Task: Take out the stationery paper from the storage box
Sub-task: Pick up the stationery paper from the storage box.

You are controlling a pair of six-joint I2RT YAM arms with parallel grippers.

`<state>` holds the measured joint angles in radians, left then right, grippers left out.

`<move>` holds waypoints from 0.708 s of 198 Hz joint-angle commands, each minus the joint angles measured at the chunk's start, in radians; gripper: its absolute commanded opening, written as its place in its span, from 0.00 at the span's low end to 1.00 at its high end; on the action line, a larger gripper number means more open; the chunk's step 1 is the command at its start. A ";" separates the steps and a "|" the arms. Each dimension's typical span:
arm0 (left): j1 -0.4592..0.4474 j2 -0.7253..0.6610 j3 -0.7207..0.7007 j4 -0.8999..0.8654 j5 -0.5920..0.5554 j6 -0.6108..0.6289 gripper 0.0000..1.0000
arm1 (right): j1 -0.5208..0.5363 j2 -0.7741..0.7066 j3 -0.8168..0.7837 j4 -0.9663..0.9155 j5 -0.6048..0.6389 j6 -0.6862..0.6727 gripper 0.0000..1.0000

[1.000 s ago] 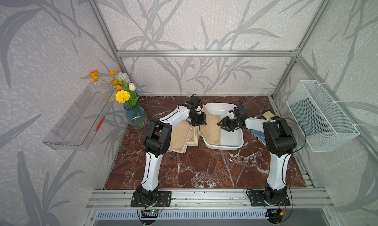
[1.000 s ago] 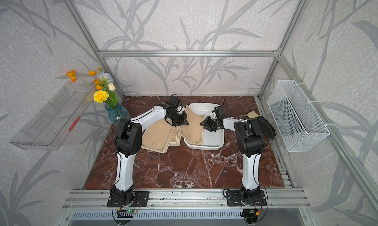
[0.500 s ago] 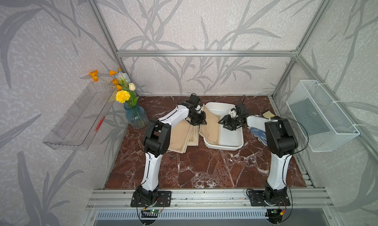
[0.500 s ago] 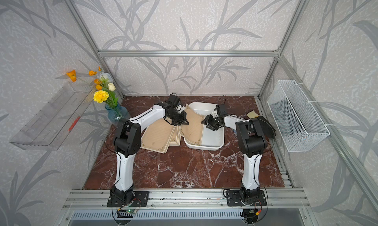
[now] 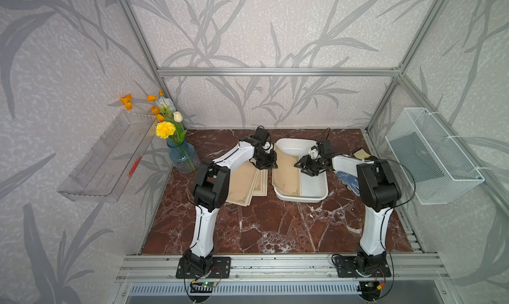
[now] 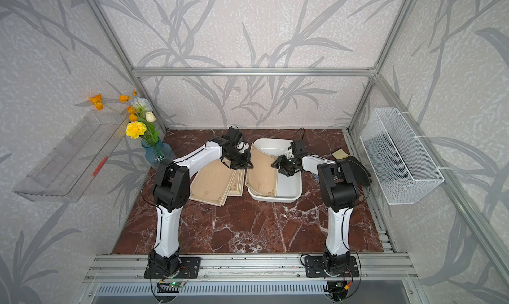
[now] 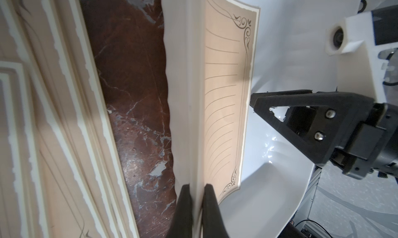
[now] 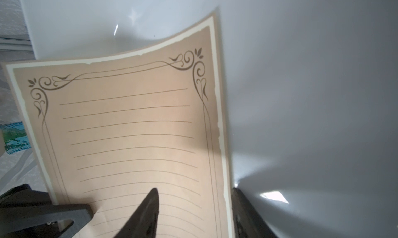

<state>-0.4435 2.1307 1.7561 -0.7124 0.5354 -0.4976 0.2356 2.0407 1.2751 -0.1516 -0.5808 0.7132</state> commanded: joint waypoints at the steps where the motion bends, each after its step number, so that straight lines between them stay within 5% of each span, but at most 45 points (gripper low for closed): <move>1: -0.001 -0.080 0.005 -0.018 -0.024 0.027 0.00 | 0.002 -0.001 -0.012 -0.073 0.041 -0.011 0.55; 140: 0.006 -0.033 0.093 -0.132 -0.044 0.094 0.06 | 0.002 -0.008 0.031 -0.216 0.180 -0.061 0.53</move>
<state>-0.4423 2.1090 1.8114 -0.8192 0.5022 -0.4408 0.2356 2.0289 1.3136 -0.2489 -0.4755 0.6773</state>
